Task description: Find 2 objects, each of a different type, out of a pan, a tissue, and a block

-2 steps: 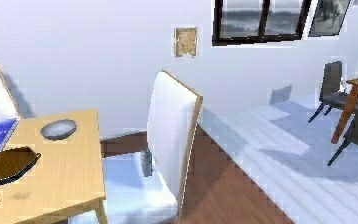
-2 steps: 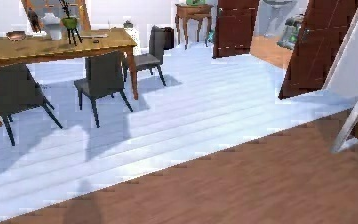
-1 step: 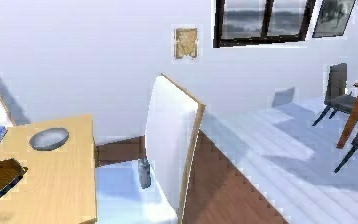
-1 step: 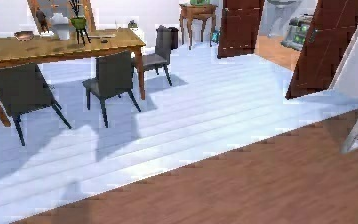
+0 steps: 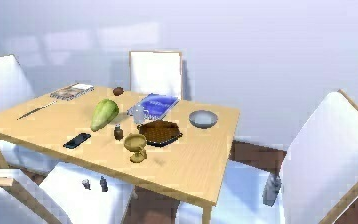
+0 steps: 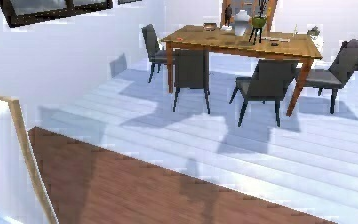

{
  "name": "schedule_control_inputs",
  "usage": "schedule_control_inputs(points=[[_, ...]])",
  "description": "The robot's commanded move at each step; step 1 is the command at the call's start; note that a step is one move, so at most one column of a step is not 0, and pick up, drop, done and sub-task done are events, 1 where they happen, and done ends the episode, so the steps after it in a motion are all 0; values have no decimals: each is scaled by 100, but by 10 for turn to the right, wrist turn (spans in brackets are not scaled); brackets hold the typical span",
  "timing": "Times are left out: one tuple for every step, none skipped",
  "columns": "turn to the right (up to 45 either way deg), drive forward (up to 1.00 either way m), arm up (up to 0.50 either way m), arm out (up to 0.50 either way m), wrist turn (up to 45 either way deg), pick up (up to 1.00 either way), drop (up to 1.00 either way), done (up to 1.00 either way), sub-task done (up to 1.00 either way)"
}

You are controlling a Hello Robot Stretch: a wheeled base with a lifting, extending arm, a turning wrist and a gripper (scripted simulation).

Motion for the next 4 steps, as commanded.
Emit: schedule_control_inputs(points=[[0,0,0,0,0,0,0,0,100],[450,0,0,0,0,0,0,0,0],[450,0,0,0,0,0,0,0,0],[450,0,0,0,0,0,0,0,0]])
